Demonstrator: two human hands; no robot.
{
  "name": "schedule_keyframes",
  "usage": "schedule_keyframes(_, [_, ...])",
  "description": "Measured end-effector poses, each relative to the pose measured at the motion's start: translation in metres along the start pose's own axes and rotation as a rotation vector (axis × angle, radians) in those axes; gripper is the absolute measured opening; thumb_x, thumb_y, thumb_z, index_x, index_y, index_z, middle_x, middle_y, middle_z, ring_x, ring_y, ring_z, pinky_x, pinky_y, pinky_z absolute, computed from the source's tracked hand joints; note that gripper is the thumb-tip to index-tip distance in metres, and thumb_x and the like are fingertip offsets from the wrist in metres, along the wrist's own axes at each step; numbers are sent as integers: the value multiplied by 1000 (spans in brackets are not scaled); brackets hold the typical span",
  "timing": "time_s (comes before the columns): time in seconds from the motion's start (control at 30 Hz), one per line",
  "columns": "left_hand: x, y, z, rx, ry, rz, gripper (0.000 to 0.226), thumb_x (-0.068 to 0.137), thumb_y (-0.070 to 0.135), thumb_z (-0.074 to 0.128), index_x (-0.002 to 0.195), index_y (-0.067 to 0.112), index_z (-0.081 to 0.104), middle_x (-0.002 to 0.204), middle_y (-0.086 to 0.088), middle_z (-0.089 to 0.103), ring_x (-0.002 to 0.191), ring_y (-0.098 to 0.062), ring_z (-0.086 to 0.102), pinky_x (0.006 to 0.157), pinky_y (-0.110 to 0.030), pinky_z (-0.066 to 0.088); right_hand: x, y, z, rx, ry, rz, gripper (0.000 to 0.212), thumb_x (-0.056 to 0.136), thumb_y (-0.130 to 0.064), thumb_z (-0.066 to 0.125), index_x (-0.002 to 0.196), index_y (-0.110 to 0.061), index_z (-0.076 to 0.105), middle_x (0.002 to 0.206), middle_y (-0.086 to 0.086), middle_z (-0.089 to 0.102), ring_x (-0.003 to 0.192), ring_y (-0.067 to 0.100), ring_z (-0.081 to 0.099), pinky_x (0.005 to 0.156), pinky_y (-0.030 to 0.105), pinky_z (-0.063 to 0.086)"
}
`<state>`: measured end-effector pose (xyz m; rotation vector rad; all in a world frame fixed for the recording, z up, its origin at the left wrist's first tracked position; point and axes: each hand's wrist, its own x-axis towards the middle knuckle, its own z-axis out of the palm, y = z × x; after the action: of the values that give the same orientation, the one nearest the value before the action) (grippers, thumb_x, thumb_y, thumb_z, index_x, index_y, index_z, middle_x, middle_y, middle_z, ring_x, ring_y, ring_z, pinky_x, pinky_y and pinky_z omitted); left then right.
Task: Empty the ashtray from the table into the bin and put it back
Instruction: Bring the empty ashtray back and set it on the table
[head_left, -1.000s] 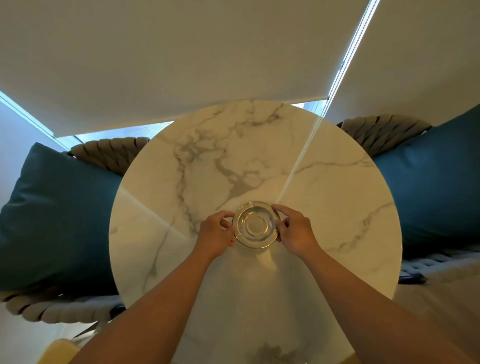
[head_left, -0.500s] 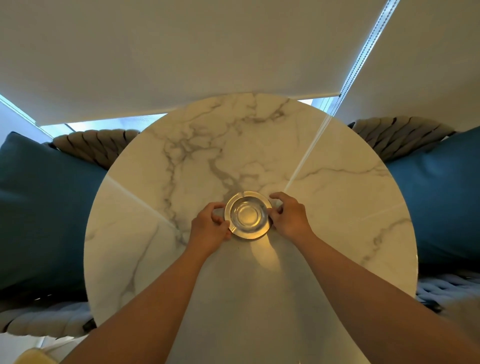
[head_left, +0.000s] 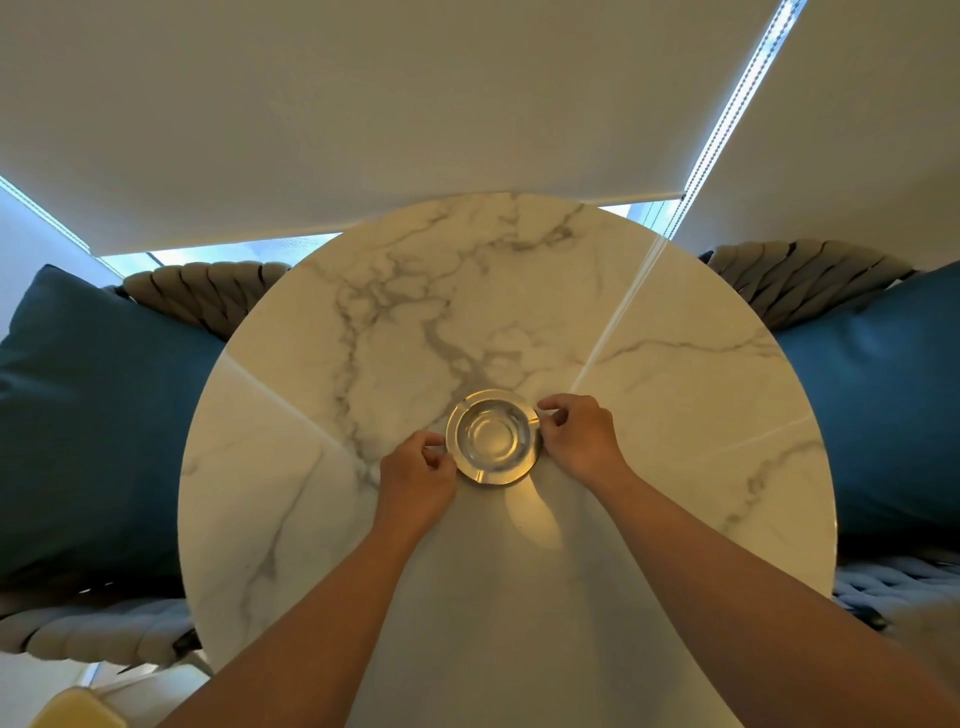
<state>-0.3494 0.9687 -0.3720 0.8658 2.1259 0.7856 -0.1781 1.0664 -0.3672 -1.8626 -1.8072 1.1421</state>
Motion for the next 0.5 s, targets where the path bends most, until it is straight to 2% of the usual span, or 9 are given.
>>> schedule_keyframes(0.17, [-2, 1, -3, 15, -4, -28, 31, 81, 13, 56, 110, 18, 65, 73, 1, 70, 76, -25, 71, 84, -44, 57, 0, -1, -1, -26, -5, -8, 29, 91, -11, 54, 115, -7, 70, 109, 12, 73, 105, 26, 65, 84, 18, 38])
schedule_keyframes(0.27, [-3, 4, -1, 0, -28, -11, 30, 81, 13, 56, 108, 20, 68, 72, 0, 71, 72, -25, 72, 83, -44, 58, -1, -2, 0, -61, -27, -43, 27, 87, -5, 50, 101, 3, 72, 95, 22, 73, 98, 38, 64, 86, 34, 49])
schedule_keyframes(0.33, [-3, 7, 0, 11, -32, 7, 29, 80, 12, 56, 103, 21, 71, 70, -2, 72, 71, -24, 72, 81, -41, 58, -2, -2, 1, -79, -48, -66, 27, 84, -3, 47, 92, 4, 72, 85, 25, 71, 89, 41, 63, 80, 42, 51])
schedule_keyframes(0.4, [-3, 11, -1, 16, -32, 19, 28, 80, 11, 56, 101, 21, 72, 70, -4, 72, 71, -25, 72, 81, -39, 57, -3, 0, 3, -89, -67, -64, 27, 83, -2, 46, 85, 4, 72, 78, 24, 69, 79, 39, 62, 71, 38, 49])
schedule_keyframes(0.5, [2, 17, -2, 25, -32, 37, 34, 81, 9, 55, 109, 18, 70, 72, -8, 72, 74, -27, 71, 82, -38, 56, -6, 1, 3, -88, -69, -51, 25, 82, -3, 46, 76, 6, 68, 72, 27, 65, 67, 34, 52, 61, 35, 42])
